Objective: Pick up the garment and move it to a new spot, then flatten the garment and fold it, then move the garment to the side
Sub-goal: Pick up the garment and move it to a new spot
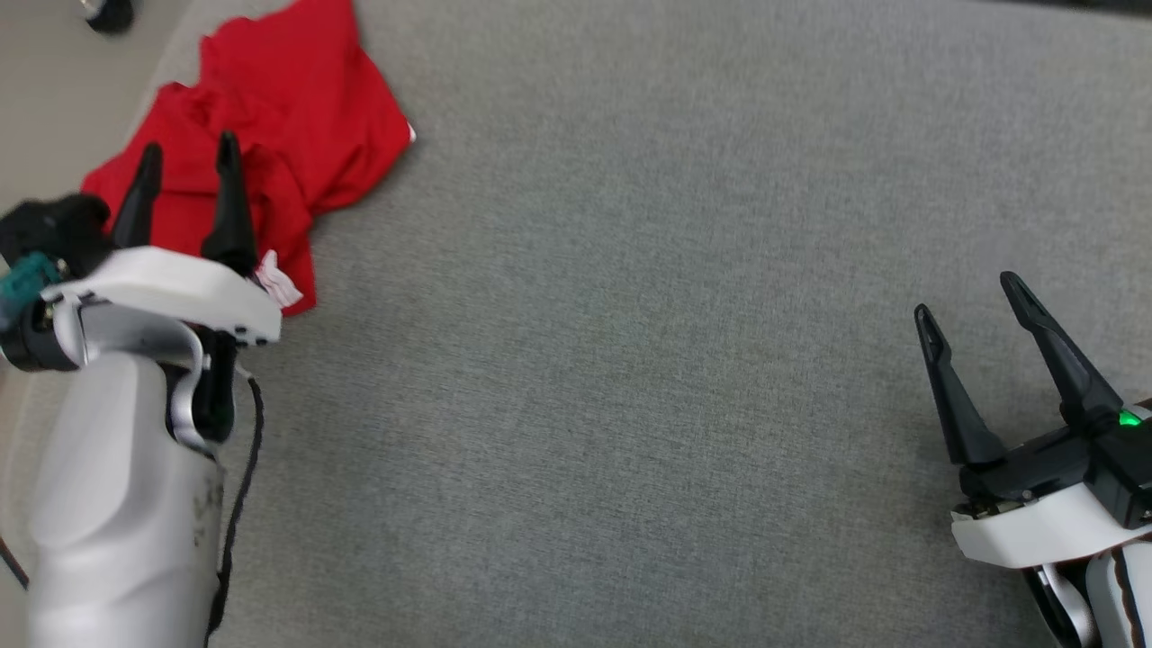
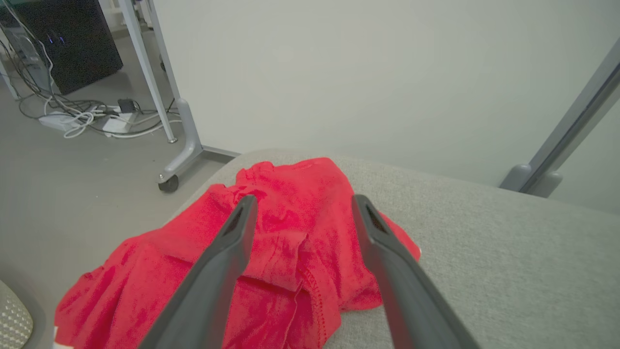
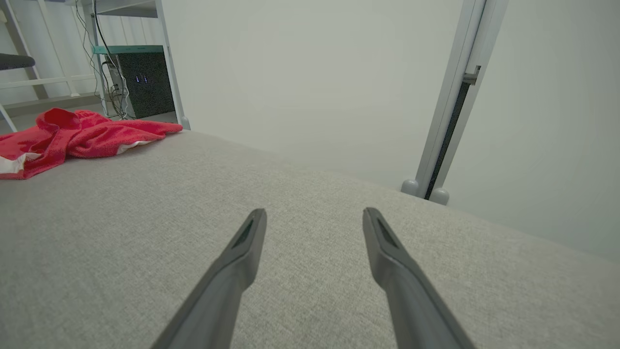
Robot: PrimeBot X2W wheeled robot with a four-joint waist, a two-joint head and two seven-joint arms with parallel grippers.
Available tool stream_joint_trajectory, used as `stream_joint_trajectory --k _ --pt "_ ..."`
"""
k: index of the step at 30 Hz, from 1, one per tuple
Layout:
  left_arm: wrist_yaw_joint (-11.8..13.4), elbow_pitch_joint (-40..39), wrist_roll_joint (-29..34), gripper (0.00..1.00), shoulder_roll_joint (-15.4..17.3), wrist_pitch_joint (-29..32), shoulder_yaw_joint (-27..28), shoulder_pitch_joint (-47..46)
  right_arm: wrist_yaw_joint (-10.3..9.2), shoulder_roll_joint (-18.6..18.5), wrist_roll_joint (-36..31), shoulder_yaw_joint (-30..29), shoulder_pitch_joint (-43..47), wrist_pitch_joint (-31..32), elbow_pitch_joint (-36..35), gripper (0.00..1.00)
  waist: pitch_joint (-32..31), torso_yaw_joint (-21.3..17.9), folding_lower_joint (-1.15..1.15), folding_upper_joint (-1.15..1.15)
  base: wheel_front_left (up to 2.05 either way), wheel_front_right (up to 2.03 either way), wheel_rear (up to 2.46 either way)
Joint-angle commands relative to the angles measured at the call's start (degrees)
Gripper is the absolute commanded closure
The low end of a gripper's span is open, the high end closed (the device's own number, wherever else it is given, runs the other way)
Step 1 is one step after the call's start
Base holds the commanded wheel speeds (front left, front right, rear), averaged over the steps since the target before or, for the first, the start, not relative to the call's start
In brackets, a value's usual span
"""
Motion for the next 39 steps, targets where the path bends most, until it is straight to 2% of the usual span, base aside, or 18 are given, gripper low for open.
stream_joint_trajectory --k 1,6,7,8,9,13,17,21,26,31,32,34,37,39 --pt "0.89 4.73 -0.87 0.00 0.68 2.25 0.80 -4.61 -0.01 -1.03 0.45 0.11 -1.09 -0.27 -0.57 0.00 11.29 -3.39 0.00 0.00 0.00 0.00 0.00" --pt "2.39 17.50 -1.79 0.00 2.69 8.55 1.44 -13.58 -0.03 -1.58 1.38 0.05 -1.36 0.02 -0.01 0.00 13.19 -5.14 0.00 0.00 0.00 0.00 0.00" --pt "2.50 19.54 -1.58 0.11 3.20 9.35 1.26 -14.58 -0.08 -1.52 1.46 -0.08 -1.20 0.15 0.34 0.00 13.05 -5.44 0.00 0.00 0.00 0.00 0.00" --pt "2.30 21.08 -1.27 0.63 3.62 9.47 0.88 -15.45 -0.09 -1.38 1.53 -0.19 -1.18 0.22 0.66 0.00 12.76 -5.70 0.00 0.00 0.00 0.00 0.00" --pt "2.44 22.47 -1.51 1.00 3.65 9.03 1.09 -16.11 -0.10 -1.09 1.74 -0.36 -1.07 0.23 0.90 0.00 12.27 -5.92 0.00 0.00 0.00 0.00 0.00" --pt "0.84 25.04 -1.41 1.00 3.94 7.97 0.40 -16.18 -0.14 0.22 2.06 -0.14 -0.44 0.24 1.80 0.00 9.41 -6.52 0.00 0.00 0.00 0.00 0.00" --pt "-1.15 24.11 -1.99 1.00 4.69 3.32 0.66 -14.58 -0.01 3.10 2.41 1.06 0.47 0.05 2.94 0.00 2.55 -7.82 0.00 0.00 0.00 0.00 0.00" --pt "-4.00 19.77 -2.96 1.00 2.39 1.91 -1.47 -10.13 -0.01 6.21 2.82 0.49 2.97 -0.14 4.61 0.00 -6.29 -9.29 0.00 0.00 0.00 0.00 0.00" --pt "-5.53 6.31 -8.15 1.00 -1.69 6.75 -5.67 -1.48 -0.01 8.78 2.88 0.24 7.78 -0.14 6.15 0.00 -15.50 -12.92 0.00 0.00 0.00 0.00 0.00" --pt "-5.71 -14.60 -22.86 1.00 -4.29 17.60 -12.16 11.13 -0.01 9.65 2.65 -0.02 9.96 -0.14 6.27 0.00 -19.36 -18.88 0.00 0.00 0.00 0.00 0.00" --pt "-5.02 -18.44 -26.42 1.00 -4.33 19.10 -13.54 13.65 -0.01 9.74 2.66 -0.10 10.12 -0.14 6.13 0.00 -19.67 -20.19 0.00 0.00 0.00 0.00 0.00" --pt "-1.76 -24.53 -34.81 1.00 -4.39 20.72 -18.00 18.13 -0.01 9.90 2.90 -0.30 10.45 -0.14 5.88 0.00 -19.92 -22.93 0.00 0.00 0.00 0.00 0.00" --pt "3.19 -29.31 -39.39 1.00 -4.39 20.50 -24.46 21.66 -0.01 9.96 3.22 -1.20 10.43 -0.14 5.65 0.00 -19.20 -26.67 0.00 0.00 0.00 0.00 0.00" --pt "5.92 -30.64 -44.84 1.00 -4.37 19.19 -27.53 23.04 -0.01 10.00 3.71 -1.20 10.15 -0.14 5.78 0.00 -18.35 -29.13 0.00 0.00 0.00 0.00 0.00"
